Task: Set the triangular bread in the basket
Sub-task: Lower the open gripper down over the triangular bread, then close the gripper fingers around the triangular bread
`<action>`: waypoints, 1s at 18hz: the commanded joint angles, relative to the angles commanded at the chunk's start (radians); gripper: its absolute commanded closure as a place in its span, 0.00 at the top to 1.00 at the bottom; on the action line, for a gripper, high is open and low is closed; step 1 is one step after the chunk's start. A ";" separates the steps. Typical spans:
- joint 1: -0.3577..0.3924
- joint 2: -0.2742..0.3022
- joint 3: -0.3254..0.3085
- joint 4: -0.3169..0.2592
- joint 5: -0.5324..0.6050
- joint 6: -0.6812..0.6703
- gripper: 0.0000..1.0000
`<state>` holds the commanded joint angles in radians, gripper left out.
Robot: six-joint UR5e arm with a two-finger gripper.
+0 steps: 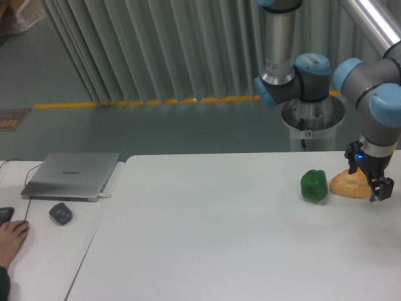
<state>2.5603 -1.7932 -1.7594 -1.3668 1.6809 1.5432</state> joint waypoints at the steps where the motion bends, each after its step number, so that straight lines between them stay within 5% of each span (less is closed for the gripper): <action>1: -0.002 -0.002 -0.006 0.000 0.011 0.000 1.00; 9: -0.037 0.031 -0.052 0.009 0.045 0.000 1.00; 12: -0.063 0.032 -0.077 0.069 0.127 0.038 1.00; 18: -0.066 0.046 -0.104 0.081 0.157 0.049 1.00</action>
<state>2.4943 -1.7473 -1.8638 -1.2855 1.8376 1.5923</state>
